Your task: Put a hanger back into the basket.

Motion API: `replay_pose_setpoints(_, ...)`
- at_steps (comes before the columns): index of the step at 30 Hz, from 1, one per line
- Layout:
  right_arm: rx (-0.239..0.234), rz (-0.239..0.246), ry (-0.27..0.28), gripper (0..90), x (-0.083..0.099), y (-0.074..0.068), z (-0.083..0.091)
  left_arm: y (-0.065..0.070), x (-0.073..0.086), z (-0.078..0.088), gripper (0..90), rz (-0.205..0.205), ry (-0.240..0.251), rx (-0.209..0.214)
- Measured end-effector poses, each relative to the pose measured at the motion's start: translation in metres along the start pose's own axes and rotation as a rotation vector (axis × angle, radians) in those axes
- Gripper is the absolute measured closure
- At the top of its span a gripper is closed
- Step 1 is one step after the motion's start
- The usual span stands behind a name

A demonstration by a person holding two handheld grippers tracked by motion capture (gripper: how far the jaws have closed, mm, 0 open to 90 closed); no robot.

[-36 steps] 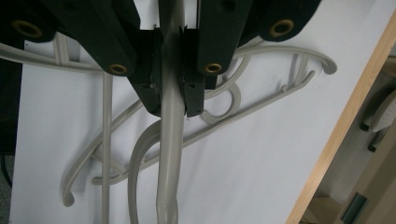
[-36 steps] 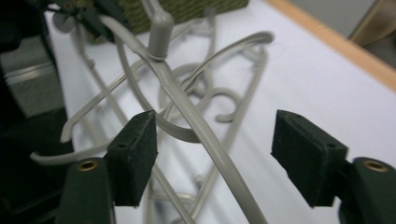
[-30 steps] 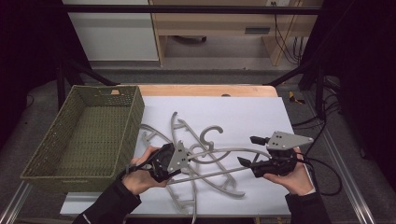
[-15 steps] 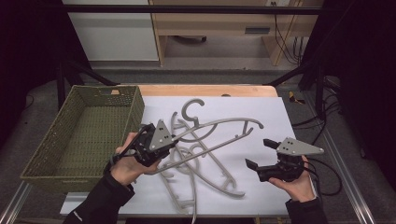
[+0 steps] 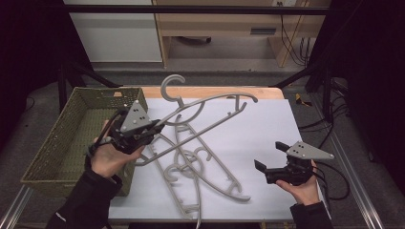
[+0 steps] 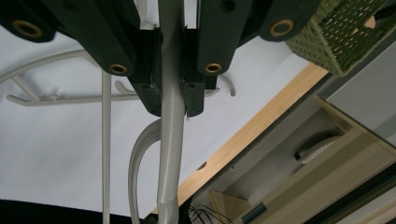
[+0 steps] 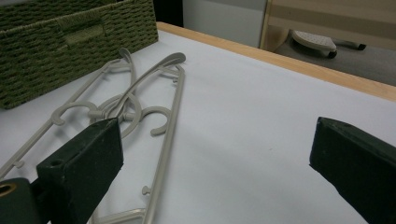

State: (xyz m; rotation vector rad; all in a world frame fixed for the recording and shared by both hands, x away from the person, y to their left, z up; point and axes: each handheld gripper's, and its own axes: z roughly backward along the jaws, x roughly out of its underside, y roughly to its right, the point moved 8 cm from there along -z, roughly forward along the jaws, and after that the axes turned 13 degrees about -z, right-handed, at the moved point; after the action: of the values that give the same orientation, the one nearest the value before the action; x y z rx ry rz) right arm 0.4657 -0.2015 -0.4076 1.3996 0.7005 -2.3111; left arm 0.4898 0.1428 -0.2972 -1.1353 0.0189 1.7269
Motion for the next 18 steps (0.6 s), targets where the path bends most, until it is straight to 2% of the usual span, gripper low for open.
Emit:
replay_pose_setpoints(2,-0.001,-0.002,-0.004,3.0,0.0,0.0,-0.001,-0.011,0.004,0.004,81.6,0.036,0.008,-0.012)
replay_pose_setpoints(5,0.002,-0.003,-0.003,3.1,0.0,0.001,-0.001,-0.022,0.011,0.007,81.6,0.061,0.004,-0.03)
replay_pose_setpoints(10,0.007,-0.008,-0.013,3.2,0.003,0.003,-0.002,-0.039,0.028,0.014,81.6,0.077,-0.03,-0.063)
replay_pose_setpoints(18,0.006,-0.007,-0.013,3.4,0.003,0.003,-0.002,-0.065,0.052,0.03,81.6,0.104,-0.045,-0.097)
